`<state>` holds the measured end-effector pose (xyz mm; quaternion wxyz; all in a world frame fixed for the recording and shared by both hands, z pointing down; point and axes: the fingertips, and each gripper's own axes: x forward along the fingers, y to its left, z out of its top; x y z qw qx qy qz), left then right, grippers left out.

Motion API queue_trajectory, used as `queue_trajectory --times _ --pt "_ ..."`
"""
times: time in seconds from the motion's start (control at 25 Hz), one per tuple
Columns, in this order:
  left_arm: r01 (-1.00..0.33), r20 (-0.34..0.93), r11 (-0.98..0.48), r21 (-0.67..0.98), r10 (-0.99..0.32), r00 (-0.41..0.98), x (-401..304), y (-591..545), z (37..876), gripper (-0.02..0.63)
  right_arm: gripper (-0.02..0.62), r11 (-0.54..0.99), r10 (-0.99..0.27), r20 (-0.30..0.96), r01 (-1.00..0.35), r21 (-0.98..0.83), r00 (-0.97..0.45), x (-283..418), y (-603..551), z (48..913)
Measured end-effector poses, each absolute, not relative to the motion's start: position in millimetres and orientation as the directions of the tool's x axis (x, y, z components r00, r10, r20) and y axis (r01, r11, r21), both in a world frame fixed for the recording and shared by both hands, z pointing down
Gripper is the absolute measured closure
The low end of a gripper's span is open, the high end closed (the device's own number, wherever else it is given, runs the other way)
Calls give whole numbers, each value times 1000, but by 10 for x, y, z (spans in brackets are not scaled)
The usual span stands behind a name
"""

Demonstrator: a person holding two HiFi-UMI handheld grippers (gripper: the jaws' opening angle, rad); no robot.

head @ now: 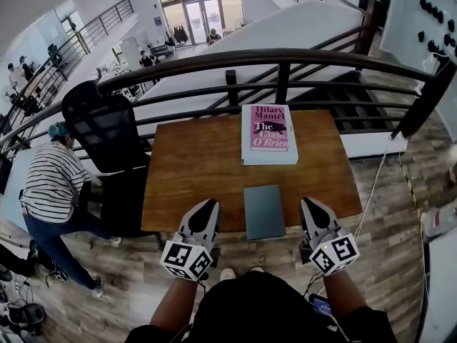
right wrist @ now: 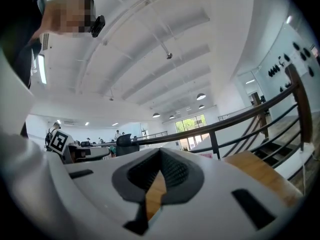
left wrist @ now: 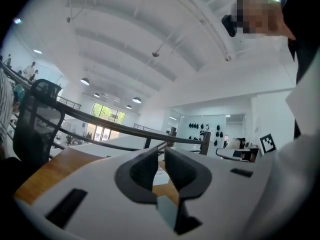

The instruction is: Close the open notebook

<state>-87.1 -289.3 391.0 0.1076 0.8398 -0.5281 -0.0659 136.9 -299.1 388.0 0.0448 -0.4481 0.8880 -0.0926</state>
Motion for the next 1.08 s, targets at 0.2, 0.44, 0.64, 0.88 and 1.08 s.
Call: queue_trajectory --times 0.2,0.44,0.64,0.88,1.08 --pt "-882 -9 -402 245 -911 413 -1165 -2858 3942 558 601 617 -776 32 -769 -166 -629 1129 -3006 3920" --pt "-892 -29 -380 247 -923 385 -1435 -2840 3902 569 601 632 -763 40 -758 -161 -645 995 -3071 3944" --pt "-895 -21 -370 247 -926 377 -1585 -2802 3936 569 601 638 -757 38 -750 -172 -653 873 -3102 3933" --pt "-886 -28 -373 277 -924 380 -1683 -2812 3944 569 601 648 -749 45 -745 -156 -661 752 -3081 3932" --pt "-885 -47 -378 273 -924 380 -1742 -2800 3896 568 601 638 -758 34 -751 -169 -651 730 -3077 3904"
